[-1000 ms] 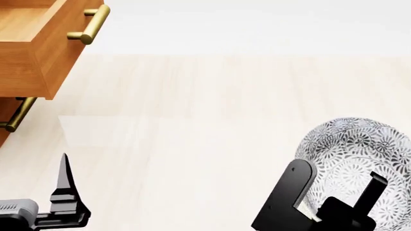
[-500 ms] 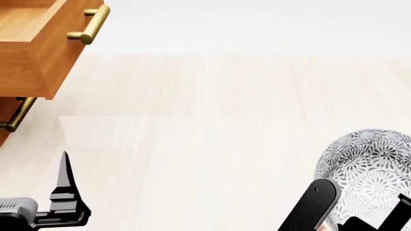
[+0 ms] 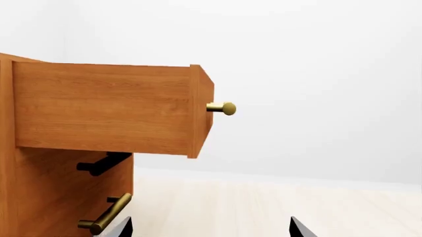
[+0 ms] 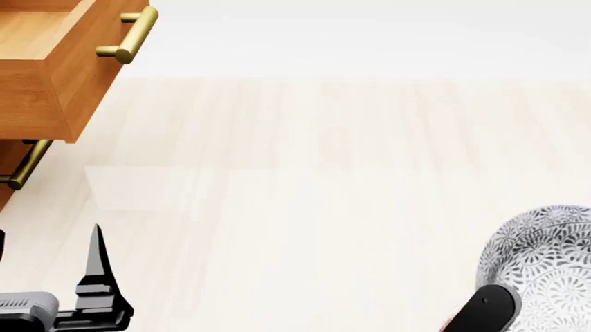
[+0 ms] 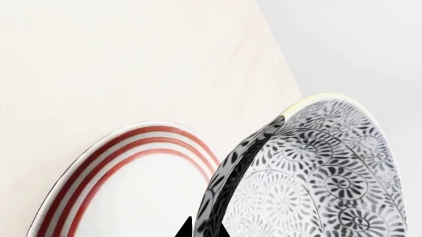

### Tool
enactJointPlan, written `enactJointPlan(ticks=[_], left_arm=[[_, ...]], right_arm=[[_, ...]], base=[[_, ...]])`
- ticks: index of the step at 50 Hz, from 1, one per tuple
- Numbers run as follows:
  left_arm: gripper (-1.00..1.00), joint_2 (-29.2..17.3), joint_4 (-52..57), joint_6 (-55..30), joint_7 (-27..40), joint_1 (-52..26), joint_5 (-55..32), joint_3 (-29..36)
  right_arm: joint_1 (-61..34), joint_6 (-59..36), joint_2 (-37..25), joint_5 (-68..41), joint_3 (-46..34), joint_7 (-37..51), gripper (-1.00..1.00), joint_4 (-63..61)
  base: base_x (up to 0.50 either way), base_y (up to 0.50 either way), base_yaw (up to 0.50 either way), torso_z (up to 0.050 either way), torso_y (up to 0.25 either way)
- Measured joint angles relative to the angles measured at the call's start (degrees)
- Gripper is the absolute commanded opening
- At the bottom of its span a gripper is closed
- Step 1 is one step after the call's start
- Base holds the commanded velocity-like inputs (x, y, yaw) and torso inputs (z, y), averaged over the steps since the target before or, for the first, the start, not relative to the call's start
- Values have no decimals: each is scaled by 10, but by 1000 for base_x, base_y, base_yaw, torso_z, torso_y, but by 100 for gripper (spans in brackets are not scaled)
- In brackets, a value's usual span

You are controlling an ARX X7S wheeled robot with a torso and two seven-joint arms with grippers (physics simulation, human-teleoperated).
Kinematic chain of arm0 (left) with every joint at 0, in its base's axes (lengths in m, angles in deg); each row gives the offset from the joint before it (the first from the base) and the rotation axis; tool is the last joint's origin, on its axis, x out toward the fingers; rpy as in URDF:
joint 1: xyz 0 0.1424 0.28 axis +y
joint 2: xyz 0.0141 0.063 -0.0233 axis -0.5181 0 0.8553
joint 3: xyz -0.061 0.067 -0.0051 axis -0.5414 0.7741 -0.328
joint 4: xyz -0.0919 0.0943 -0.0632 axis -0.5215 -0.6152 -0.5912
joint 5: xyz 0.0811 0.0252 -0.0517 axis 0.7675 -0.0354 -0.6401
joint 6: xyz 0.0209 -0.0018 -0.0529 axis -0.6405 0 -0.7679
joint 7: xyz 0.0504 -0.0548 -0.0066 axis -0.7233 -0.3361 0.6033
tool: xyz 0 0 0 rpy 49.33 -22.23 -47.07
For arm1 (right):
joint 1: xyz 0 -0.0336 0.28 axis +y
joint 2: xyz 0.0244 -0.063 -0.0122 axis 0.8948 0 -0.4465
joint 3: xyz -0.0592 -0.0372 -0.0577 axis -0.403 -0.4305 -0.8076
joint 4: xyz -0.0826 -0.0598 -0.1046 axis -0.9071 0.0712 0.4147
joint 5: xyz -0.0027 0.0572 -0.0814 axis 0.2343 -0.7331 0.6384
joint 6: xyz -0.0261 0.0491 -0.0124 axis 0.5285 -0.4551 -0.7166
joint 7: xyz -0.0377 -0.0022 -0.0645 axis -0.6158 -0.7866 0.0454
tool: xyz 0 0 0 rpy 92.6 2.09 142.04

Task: Put the bowl on the plate.

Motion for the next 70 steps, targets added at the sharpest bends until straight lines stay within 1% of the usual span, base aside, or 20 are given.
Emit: enactJointPlan(ticks=[12, 33, 50, 70], left_arm=[[100, 0, -5, 4, 0, -1, -1, 2], [100, -2, -7, 6, 2, -2, 0, 5], [100, -4, -6, 5, 5, -2, 0, 7], [100, -6, -8, 8, 7, -2, -3, 8]], right_arm=[[8, 26, -26, 5, 7, 0, -100, -4], [14, 79, -55, 48, 15, -63, -100, 25], [25, 101, -40, 77, 8, -92, -100, 44], [38, 106, -28, 86, -1, -92, -100, 43]], base=[[0, 0, 0, 0, 0], [0, 0, 0, 0, 0], [0, 0, 0, 0, 1], [0, 0, 0, 0, 0]])
